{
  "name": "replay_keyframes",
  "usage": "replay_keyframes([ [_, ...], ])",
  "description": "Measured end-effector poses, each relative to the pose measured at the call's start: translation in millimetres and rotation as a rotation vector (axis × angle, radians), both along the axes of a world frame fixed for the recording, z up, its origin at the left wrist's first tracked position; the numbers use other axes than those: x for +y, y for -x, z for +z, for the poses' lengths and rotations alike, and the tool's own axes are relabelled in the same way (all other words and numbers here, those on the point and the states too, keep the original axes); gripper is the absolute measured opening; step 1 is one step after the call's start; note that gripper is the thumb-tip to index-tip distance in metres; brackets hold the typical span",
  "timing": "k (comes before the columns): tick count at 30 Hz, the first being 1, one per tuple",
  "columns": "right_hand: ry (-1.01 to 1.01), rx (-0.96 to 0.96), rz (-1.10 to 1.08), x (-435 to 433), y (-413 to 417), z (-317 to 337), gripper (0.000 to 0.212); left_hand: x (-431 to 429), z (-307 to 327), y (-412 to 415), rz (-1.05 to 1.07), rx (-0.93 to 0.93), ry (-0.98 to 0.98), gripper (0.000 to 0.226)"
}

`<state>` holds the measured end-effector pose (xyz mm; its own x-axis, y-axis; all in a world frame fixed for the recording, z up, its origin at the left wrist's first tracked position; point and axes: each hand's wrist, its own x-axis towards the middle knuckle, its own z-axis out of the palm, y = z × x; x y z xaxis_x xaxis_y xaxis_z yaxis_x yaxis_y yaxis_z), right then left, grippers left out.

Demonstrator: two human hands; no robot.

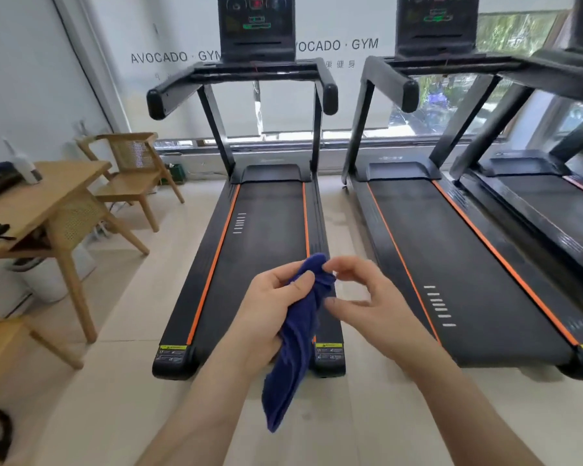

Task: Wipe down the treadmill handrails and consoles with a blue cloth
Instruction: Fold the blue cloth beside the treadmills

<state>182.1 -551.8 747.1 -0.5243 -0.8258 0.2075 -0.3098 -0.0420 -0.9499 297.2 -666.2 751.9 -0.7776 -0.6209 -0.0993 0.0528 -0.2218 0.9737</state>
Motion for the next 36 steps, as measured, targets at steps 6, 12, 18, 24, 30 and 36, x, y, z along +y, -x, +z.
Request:
replay_keyframes([
  [6,-0.121,0.139,0.151,-102,48,-16,0.023,-104,-16,23,-0.045,-0.046,0.036,0.027],
  [12,-0.125,0.416,0.011,-220,130,-21,0.014,-236,-26,74,-0.089,-0.289,0.386,0.022],
  [18,-0.071,0.162,0.029,-339,198,-1,0.020,-362,-10,130,0.188,-0.174,0.460,0.012],
  [24,0.058,0.044,-0.066,-466,248,18,0.012,-480,2,184,0.147,-0.066,0.378,0.018],
  [30,0.003,0.285,-0.111,-611,315,12,0.018,-621,2,264,-0.037,-0.210,0.286,0.011],
  [36,-0.004,-0.668,-0.050,-754,376,83,0.031,-761,60,332,-0.164,-0.006,-0.085,0.022],
])
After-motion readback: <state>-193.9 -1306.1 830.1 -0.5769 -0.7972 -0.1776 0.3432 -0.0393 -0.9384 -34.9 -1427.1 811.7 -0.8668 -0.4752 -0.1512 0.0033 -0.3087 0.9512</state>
